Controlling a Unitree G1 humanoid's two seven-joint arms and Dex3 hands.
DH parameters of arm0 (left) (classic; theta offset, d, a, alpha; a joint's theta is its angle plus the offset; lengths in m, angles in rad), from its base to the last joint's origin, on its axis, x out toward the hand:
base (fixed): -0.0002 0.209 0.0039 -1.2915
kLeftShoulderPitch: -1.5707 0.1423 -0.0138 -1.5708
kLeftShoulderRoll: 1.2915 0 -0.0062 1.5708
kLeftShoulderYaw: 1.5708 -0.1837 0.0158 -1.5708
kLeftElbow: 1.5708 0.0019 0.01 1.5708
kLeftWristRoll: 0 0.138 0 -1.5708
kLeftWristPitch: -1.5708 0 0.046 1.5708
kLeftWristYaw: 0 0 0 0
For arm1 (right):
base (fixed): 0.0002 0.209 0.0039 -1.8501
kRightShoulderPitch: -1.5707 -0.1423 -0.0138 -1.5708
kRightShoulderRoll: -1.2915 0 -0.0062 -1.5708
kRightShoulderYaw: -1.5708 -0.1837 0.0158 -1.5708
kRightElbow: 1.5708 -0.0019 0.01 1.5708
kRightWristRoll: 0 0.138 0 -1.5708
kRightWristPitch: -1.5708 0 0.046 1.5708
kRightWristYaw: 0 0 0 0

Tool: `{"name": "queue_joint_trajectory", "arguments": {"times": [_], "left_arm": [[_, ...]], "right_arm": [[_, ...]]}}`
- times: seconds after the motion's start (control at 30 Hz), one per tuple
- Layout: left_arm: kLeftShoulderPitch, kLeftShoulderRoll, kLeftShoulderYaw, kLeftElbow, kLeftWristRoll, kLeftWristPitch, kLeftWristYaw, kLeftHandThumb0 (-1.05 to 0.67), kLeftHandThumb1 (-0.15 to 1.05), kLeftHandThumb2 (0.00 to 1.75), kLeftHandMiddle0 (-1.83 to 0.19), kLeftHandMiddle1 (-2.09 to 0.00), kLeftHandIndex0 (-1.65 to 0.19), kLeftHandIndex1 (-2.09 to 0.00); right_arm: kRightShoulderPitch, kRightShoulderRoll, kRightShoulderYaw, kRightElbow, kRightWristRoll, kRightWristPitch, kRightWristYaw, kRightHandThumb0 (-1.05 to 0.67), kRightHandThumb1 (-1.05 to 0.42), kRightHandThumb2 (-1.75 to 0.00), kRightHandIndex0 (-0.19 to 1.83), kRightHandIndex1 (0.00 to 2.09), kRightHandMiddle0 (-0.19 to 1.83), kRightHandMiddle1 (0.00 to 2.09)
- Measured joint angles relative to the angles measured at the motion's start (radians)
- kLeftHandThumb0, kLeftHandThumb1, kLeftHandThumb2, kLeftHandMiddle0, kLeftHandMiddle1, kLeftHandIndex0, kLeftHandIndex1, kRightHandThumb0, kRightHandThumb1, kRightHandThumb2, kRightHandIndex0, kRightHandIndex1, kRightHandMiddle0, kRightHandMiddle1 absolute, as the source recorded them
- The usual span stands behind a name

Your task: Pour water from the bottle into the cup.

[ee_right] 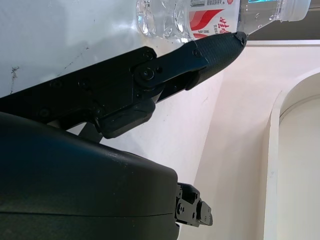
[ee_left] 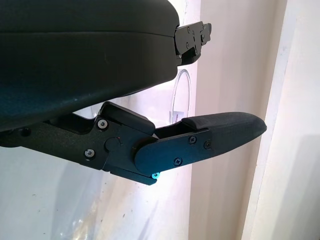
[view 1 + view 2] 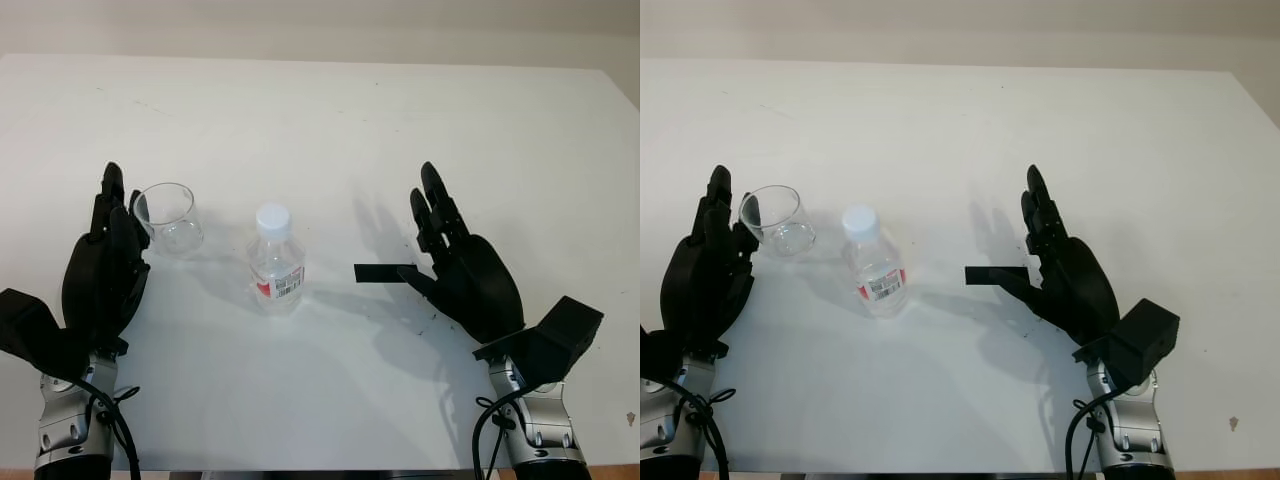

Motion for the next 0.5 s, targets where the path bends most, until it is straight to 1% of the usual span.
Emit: {"name": "queue_joint_trajectory", "arguments": {"times": [0.1, 0.3, 0.4, 0.5], "left_arm": [[0.011, -0.004, -0.001, -0.017, 0.001, 0.000, 0.009, -0.80, 1.05, 0.64, 0.19, 0.00, 0.19, 0.00], [0.015, -0.012, -0.005, -0.021, 0.005, 0.003, 0.024, -0.80, 1.05, 0.64, 0.19, 0.00, 0.19, 0.00], [0.015, -0.016, -0.005, -0.021, 0.009, 0.002, 0.026, -0.80, 1.05, 0.64, 0.19, 0.00, 0.19, 0.00], [0.014, -0.016, -0.004, -0.017, 0.012, 0.001, 0.027, -0.80, 1.05, 0.64, 0.19, 0.00, 0.19, 0.00]], "right_arm": [[0.001, -0.001, -0.001, 0.000, 0.004, 0.000, 0.007, -0.85, -0.97, -0.05, -0.19, 0.00, -0.19, 0.00], [-0.001, -0.007, 0.001, 0.004, 0.007, 0.008, 0.021, -0.86, -0.97, -0.05, -0.19, 0.00, -0.19, 0.00], [-0.011, -0.016, 0.014, 0.015, 0.008, 0.018, 0.055, -0.85, -0.97, -0.05, -0.19, 0.00, -0.19, 0.00], [-0.043, -0.024, 0.044, 0.034, 0.004, 0.025, 0.110, -0.92, -0.97, -0.05, -0.19, 0.00, -0.19, 0.00]]}}
